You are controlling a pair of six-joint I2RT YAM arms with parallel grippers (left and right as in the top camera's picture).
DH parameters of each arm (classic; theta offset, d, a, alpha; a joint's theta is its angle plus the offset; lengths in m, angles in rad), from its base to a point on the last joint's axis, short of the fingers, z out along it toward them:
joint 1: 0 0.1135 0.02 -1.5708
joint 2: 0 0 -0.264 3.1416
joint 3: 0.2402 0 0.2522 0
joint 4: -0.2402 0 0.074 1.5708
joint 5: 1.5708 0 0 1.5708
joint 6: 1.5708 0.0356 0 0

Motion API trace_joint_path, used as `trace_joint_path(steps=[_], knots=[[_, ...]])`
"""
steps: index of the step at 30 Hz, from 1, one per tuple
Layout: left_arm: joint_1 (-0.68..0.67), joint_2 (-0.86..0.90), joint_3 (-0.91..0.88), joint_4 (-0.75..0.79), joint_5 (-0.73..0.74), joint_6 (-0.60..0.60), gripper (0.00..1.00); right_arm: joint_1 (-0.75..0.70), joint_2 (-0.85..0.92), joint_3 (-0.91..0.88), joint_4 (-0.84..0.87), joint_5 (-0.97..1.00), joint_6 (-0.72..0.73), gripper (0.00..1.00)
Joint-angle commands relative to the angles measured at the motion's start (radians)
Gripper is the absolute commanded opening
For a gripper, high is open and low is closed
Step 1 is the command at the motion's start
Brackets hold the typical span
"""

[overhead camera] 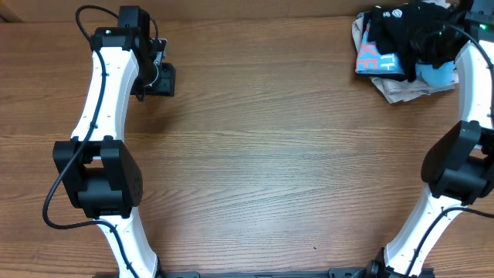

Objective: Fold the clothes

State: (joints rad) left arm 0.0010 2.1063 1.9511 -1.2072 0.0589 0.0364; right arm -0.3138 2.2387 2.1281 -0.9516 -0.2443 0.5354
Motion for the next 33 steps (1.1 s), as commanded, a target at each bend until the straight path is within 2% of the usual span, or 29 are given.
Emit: trace_joint_path(steps=[1, 4, 6, 10, 12, 22, 30, 33], knots=[[0.005, 0.013, 0.014, 0.005, 0.016, 0.009, 0.58, -0.025, -0.004, 0.032, -0.048, 0.071, 0.008, 0.23], [0.005, 0.013, 0.014, 0.010, 0.016, 0.009, 0.58, -0.044, -0.023, 0.032, -0.084, 0.087, -0.059, 0.45], [0.005, 0.013, 0.014, 0.011, 0.016, 0.009, 0.58, -0.057, -0.042, 0.032, -0.114, 0.086, -0.085, 0.70], [0.005, 0.013, 0.014, 0.019, 0.016, 0.009, 0.58, -0.064, -0.097, 0.034, -0.172, 0.087, -0.140, 0.83], [0.005, 0.013, 0.014, 0.026, 0.016, 0.009, 0.58, -0.063, -0.129, 0.034, -0.192, 0.087, -0.151, 0.85], [0.005, 0.013, 0.014, 0.032, 0.016, 0.009, 0.59, -0.057, -0.301, 0.034, -0.215, 0.096, -0.197, 0.84], [0.005, 0.013, 0.014, 0.065, 0.017, 0.009, 0.59, -0.026, -0.289, 0.033, -0.029, 0.214, -0.357, 0.83], [0.005, 0.013, 0.014, 0.076, 0.017, 0.009, 0.59, -0.007, -0.241, 0.033, 0.076, 0.312, -0.410, 0.96]])
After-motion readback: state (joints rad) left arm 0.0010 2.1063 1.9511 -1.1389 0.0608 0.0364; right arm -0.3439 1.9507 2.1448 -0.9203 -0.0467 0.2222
